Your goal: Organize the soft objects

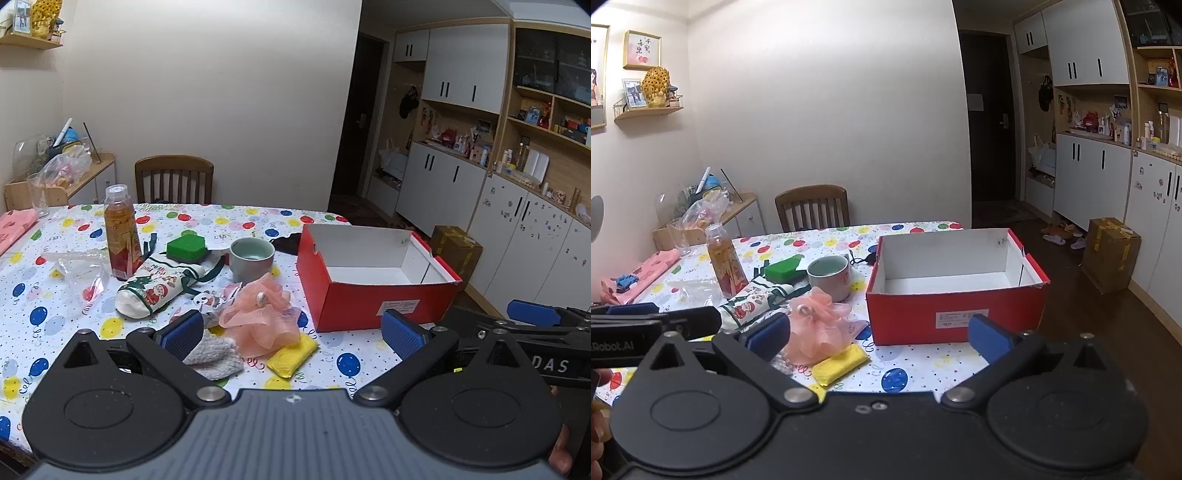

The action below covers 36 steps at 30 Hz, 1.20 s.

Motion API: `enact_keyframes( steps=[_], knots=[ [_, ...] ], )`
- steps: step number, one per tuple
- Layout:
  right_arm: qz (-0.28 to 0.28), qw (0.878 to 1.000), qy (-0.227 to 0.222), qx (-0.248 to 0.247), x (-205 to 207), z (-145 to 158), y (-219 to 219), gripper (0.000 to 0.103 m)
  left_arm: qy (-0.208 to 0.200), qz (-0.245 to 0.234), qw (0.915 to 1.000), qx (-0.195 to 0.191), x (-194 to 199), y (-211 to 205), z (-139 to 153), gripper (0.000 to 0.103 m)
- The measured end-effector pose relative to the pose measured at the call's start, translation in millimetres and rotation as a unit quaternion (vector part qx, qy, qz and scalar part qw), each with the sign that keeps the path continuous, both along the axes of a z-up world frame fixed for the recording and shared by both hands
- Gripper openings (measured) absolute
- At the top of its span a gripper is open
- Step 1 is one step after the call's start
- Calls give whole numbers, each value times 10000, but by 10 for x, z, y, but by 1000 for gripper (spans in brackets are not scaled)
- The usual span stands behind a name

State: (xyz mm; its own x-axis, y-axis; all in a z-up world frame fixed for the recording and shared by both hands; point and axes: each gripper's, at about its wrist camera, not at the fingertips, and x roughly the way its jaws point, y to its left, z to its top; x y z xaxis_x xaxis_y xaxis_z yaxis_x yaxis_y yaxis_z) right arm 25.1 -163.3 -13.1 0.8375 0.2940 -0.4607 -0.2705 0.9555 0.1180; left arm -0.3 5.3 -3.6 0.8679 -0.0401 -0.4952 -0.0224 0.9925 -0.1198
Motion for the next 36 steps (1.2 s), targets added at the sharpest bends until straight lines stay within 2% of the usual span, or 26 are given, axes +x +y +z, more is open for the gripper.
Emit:
enact_keyframes(
  steps=[17,25,36],
  knots=[
    [-12,10000,-11,24,-6,30,7,103,4,7,10000,-12,10,0,56,103],
    [-39,10000,-2,29,6,48,3,103,-92,-254,9996,15,-6,-47,60,103],
    [-42,10000,-3,55,-2,44,2,103,-139,-217,9997,41,-10,-64,60,103]
  ],
)
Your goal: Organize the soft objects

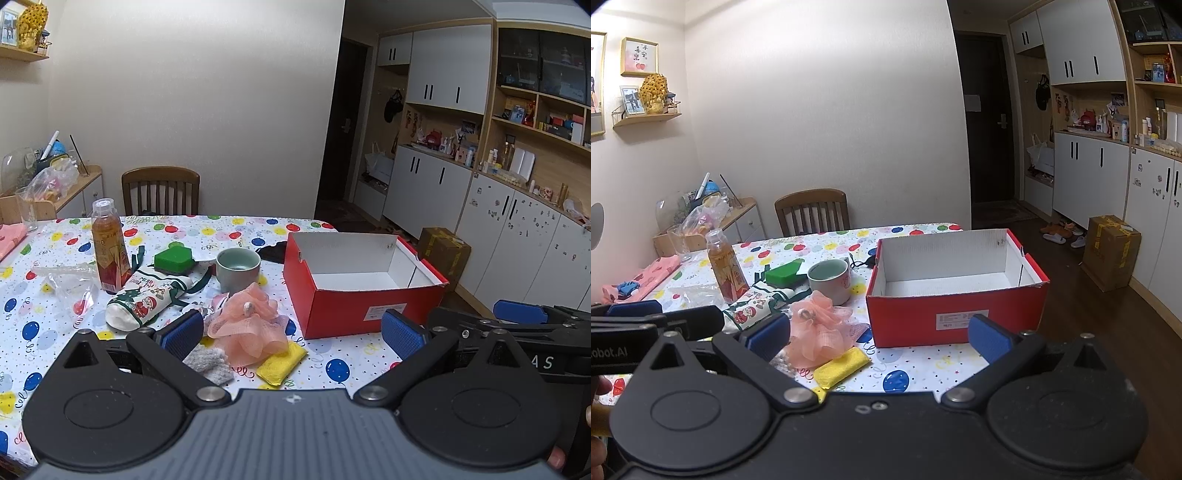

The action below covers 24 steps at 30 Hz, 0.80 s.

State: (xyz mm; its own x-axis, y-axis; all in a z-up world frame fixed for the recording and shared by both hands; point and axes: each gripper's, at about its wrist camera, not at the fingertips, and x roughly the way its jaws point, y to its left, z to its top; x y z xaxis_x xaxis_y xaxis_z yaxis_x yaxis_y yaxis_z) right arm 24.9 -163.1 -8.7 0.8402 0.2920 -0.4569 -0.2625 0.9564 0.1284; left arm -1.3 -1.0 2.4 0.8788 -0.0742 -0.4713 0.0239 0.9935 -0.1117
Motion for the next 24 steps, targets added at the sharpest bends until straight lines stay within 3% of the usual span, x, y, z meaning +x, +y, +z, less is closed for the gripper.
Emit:
enact_keyframes(
  steps=[24],
  knots=[
    [2,10000,11,12,-6,7,10,103,29,-12,10000,-55,20,35,-24,103]
  ],
)
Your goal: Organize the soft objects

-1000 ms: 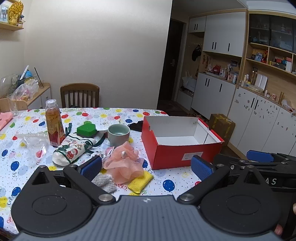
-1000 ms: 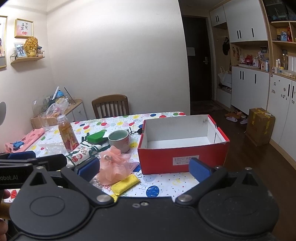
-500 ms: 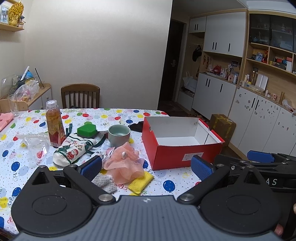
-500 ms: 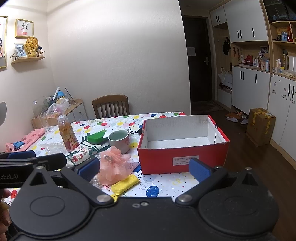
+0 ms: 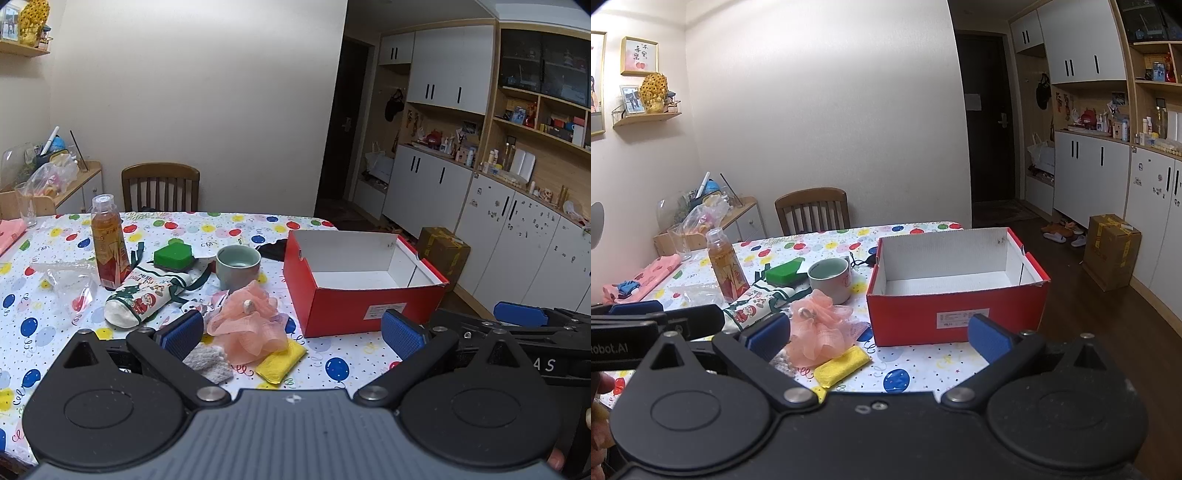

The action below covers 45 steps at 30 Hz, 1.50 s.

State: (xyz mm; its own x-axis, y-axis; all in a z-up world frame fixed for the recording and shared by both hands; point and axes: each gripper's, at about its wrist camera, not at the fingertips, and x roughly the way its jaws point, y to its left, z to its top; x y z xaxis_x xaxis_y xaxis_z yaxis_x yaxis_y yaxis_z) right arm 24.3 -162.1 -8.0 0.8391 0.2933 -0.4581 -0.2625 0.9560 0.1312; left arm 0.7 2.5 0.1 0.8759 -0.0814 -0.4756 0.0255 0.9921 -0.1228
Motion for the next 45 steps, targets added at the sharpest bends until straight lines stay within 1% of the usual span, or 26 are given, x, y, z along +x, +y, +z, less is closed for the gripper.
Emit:
enact_keyframes(
  steps=[7,12,17,22,26,30,33,37,40,45],
  knots=[
    [8,10000,-6,6,13,-15,17,103,-5,32,10000,-6,31,50,3,103],
    [48,10000,22,34,92,-65,95,103,5,145,9999,0,86,163,-7,103],
    [203,9997,105,34,182,-114,207,103,15,361,9993,83,180,375,-65,103],
    [366,9991,229,1,282,-185,351,103,43,530,9983,229,279,639,-193,103],
    [437,9983,392,-45,401,-261,465,103,247,625,9973,295,373,842,-362,103],
    [537,9967,594,-114,541,-363,599,103,554,682,9960,183,493,996,-559,103],
    [646,9950,734,-199,648,-459,721,103,684,584,9957,213,589,1044,-695,103],
    [696,9931,870,-377,820,-579,893,103,897,499,9941,343,744,1115,-878,103],
    [694,9921,927,-490,965,-643,1008,103,1100,470,9922,345,853,1218,-1010,103],
    [827,9893,972,-705,1252,-739,1275,102,1330,258,9901,366,1042,1314,-1191,103]
  ],
)
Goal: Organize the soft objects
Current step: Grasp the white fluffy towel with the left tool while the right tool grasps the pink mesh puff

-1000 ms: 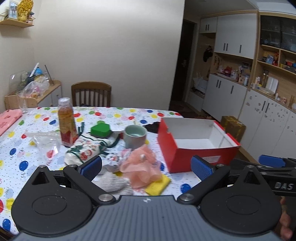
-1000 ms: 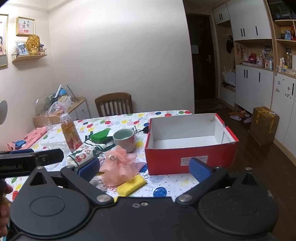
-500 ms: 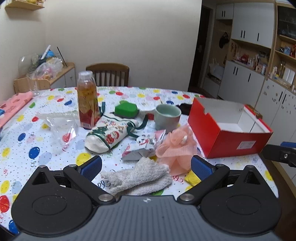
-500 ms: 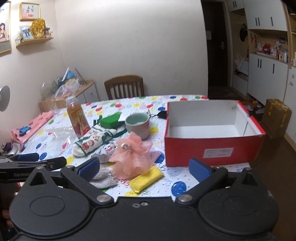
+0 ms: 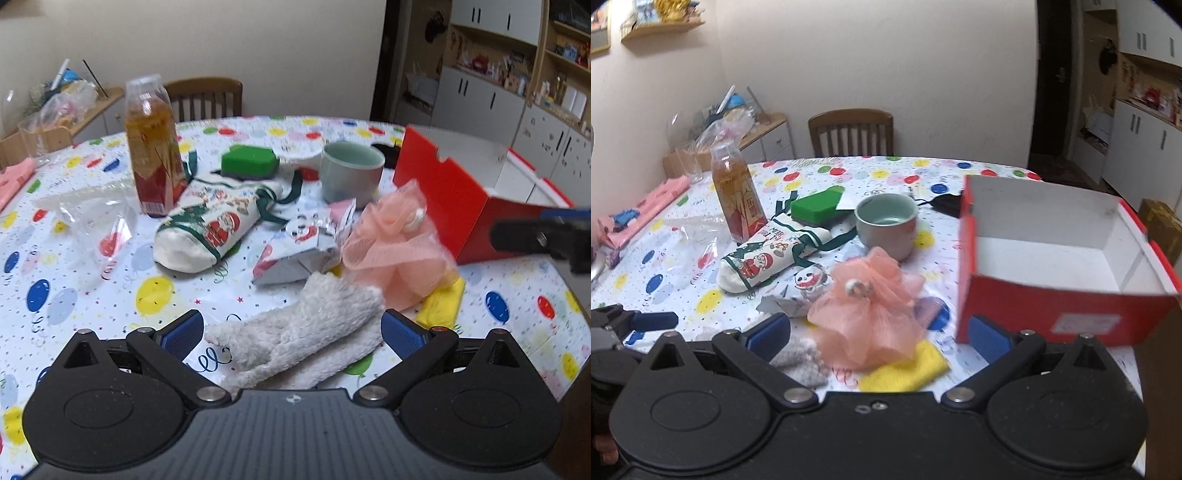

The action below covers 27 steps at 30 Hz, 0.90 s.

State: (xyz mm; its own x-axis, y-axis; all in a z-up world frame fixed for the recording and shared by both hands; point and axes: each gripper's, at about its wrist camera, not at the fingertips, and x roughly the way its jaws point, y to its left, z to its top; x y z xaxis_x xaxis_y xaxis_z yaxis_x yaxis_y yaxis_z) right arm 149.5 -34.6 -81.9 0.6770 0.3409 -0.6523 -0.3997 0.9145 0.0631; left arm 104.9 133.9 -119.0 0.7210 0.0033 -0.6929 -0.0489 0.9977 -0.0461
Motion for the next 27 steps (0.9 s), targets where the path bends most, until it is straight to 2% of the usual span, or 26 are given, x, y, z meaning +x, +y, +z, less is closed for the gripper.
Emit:
enact_keyframes(
  steps=[7,16,22,24,27],
  knots=[
    [247,9978,467,-390,389,-337,346,100,338,-195,9992,23,248,102,-258,103],
    [200,9941,711,-796,656,-659,590,96,590,-582,9965,61,445,142,-497,101],
    [76,9932,822,-822,746,-743,612,86,603,-860,9944,150,452,134,-552,83],
    [56,9929,850,-825,754,-756,614,81,606,-895,9941,130,455,151,-554,69],
    [9,9932,849,-800,751,-741,621,73,616,-970,9933,77,453,171,-550,58]
  ],
)
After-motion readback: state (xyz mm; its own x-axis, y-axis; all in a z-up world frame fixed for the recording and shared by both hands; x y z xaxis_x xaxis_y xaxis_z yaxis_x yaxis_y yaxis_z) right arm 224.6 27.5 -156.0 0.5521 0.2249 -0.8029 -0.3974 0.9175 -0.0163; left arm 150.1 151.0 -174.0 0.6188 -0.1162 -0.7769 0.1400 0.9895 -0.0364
